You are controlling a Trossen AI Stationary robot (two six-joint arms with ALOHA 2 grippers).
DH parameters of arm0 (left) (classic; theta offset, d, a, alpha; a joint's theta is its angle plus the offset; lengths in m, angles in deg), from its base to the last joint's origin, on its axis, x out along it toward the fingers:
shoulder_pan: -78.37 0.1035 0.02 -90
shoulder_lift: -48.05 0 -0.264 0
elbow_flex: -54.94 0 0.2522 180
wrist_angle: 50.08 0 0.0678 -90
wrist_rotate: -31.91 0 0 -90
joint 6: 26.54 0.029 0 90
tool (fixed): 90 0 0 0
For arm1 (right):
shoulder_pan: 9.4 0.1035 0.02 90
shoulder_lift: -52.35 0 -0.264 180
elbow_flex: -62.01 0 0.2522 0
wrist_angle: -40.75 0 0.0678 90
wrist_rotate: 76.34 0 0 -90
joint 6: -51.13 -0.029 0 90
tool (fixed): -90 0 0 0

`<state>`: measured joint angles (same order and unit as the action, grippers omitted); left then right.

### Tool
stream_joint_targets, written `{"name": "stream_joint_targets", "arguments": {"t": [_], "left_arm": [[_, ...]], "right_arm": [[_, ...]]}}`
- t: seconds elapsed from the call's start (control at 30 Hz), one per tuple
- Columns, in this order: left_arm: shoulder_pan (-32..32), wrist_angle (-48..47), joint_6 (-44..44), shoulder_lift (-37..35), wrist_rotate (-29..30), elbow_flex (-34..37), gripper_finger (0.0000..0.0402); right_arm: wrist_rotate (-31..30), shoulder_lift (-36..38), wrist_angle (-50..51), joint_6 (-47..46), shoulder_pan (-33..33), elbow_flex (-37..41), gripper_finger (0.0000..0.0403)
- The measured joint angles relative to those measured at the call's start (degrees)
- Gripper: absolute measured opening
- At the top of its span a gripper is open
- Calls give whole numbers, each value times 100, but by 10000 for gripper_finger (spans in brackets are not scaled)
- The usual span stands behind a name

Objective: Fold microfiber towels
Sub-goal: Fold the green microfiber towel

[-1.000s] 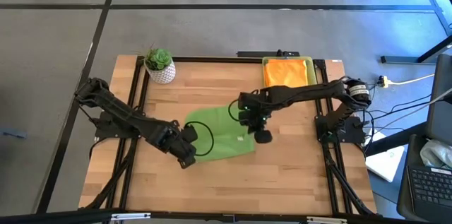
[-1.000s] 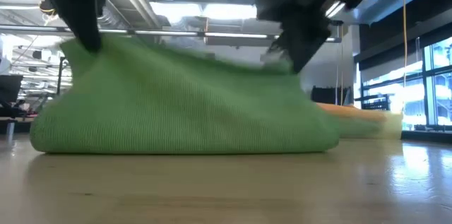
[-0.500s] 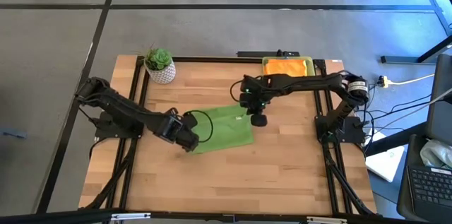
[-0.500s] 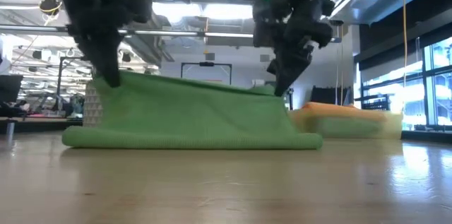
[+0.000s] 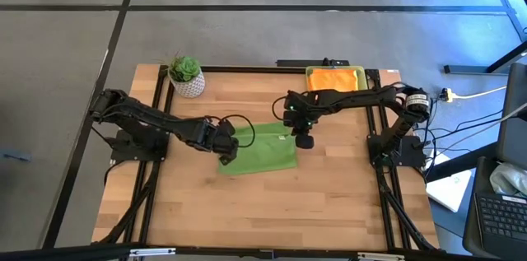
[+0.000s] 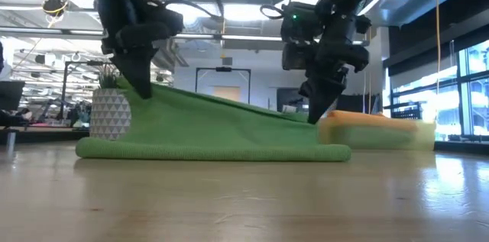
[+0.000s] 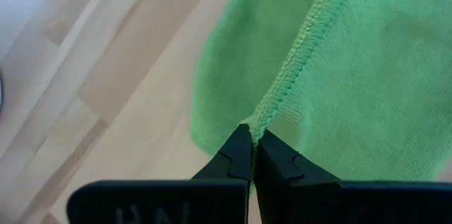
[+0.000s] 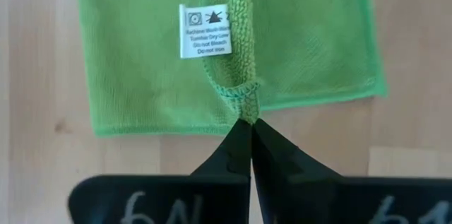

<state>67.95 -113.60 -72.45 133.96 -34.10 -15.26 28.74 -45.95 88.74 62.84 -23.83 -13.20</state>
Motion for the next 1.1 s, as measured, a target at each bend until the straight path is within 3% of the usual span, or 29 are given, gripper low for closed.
{"name": "stream_joint_targets", "arguments": {"t": [0.3, 0.63, 0.87, 1.1], "left_arm": [[-78, -127, -23, 0, -287, 179, 0], [66, -29, -194, 0, -288, 476, 0], [382, -24, -17, 0, -230, 479, 0], [783, 9, 274, 0, -608, 479, 23]], "right_arm": [[-63, 0, -749, -248, -113, 0, 6], [-42, 0, -819, -243, -282, 0, 13], [-114, 0, -801, -232, -282, 0, 36], [-367, 0, -778, -254, -282, 0, 42]]}}
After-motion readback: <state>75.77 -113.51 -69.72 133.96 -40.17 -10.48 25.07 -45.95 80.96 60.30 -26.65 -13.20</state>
